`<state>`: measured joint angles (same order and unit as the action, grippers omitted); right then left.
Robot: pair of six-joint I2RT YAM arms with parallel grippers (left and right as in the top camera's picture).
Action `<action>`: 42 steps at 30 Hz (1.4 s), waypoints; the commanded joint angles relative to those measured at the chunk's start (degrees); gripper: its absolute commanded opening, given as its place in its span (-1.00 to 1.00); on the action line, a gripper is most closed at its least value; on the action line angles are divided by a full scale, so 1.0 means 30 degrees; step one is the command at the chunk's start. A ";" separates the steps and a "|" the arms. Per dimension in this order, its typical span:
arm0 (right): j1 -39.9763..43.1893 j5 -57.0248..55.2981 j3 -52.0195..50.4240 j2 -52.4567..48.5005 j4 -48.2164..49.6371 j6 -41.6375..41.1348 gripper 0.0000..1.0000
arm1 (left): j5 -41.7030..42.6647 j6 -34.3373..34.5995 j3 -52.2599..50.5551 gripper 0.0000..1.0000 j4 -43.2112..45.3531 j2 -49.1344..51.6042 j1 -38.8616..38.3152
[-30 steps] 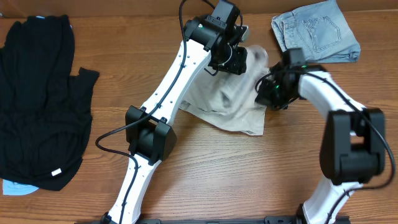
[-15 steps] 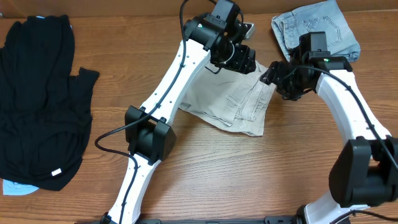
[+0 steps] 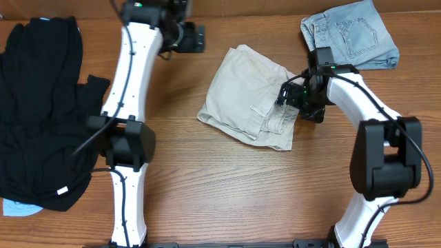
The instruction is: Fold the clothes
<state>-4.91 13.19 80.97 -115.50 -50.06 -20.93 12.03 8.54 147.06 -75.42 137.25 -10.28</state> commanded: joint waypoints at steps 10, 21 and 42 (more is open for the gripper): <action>-0.0226 0.4444 0.0000 -0.1450 0.1938 0.1916 0.88 | -0.0357 -0.0277 0.0393 0.88 -0.0423 -0.0590 0.0634; -0.1078 0.5355 0.0000 -0.1457 0.5027 -0.4044 -0.29 | -0.0357 -0.0284 0.0102 0.89 -0.0721 -0.0532 0.0634; 0.0627 0.9785 0.2594 0.1370 1.1191 -0.6448 -0.92 | -0.1596 -0.0284 0.0095 0.92 -0.0918 -0.0532 0.0641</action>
<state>-6.39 40.69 82.96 -118.21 -18.44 -37.32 9.02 8.54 147.06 -78.13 137.23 -8.16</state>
